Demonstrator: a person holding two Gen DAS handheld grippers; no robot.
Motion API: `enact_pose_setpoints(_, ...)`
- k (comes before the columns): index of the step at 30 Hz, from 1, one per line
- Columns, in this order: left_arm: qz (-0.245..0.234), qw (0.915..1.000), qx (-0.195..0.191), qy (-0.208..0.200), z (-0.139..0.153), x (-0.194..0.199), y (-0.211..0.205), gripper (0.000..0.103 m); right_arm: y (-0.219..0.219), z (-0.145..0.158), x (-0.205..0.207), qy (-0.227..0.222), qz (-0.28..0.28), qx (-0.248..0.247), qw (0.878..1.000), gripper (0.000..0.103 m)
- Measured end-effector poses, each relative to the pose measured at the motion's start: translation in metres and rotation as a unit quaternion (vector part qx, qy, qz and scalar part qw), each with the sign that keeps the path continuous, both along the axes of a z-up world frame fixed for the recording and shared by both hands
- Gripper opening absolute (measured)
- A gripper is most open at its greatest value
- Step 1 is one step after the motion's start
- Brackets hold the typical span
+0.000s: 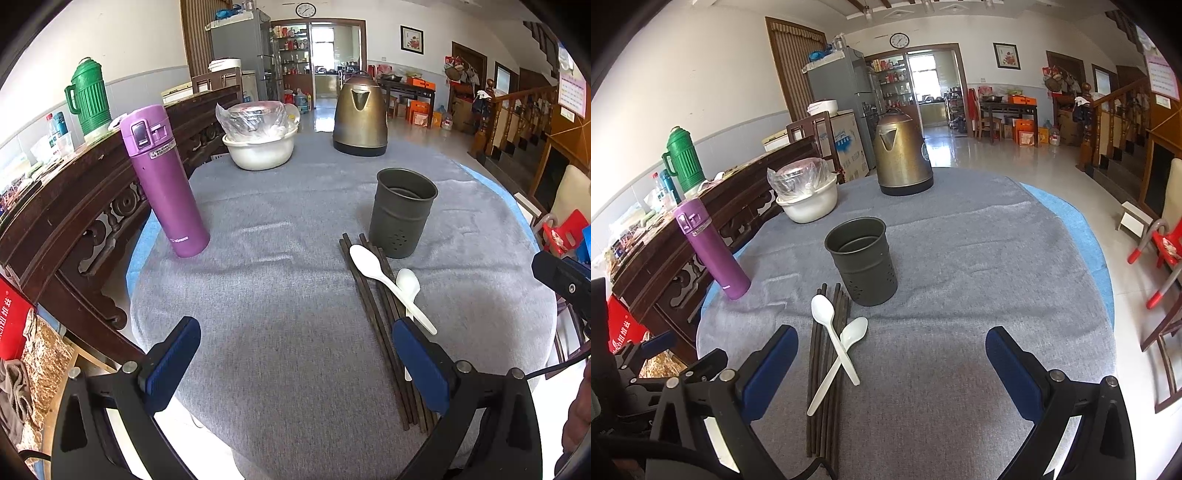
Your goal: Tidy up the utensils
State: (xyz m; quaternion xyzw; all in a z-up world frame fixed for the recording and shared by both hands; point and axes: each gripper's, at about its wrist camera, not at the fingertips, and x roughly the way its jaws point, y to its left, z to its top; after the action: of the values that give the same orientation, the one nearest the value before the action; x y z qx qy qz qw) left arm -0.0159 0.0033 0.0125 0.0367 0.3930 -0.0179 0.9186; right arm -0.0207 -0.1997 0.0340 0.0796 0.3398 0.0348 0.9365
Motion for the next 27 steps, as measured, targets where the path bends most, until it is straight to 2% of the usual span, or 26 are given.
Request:
enact_pose_setpoints(8, -0.001, 1.0, 0.0, 0.004, -0.001, 0.008, 0.0, 0.103, 0.001, 0.0, 0.005, 0.019, 0.002, 0.001, 1.0, 0.103)
enact_pose_setpoints(9, 0.0, 1.0, 0.0, 0.005, -0.001, 0.009, 0.0, 0.103, 0.002, -0.001, 0.006, 0.007, 0.002, -0.006, 1.0, 0.103)
enact_pose_setpoints(17, 0.004, 0.9999, 0.004, 0.008, 0.0, 0.02, -0.001, 0.103, 0.006, -0.004, 0.014, 0.007, 0.005, -0.011, 1.0, 0.103)
enact_pose_setpoints(27, 0.015, 0.9996, -0.003, 0.022, -0.009, 0.029, 0.005, 0.103, 0.004, -0.011, 0.022, 0.025, 0.009, 0.019, 0.999, 0.103)
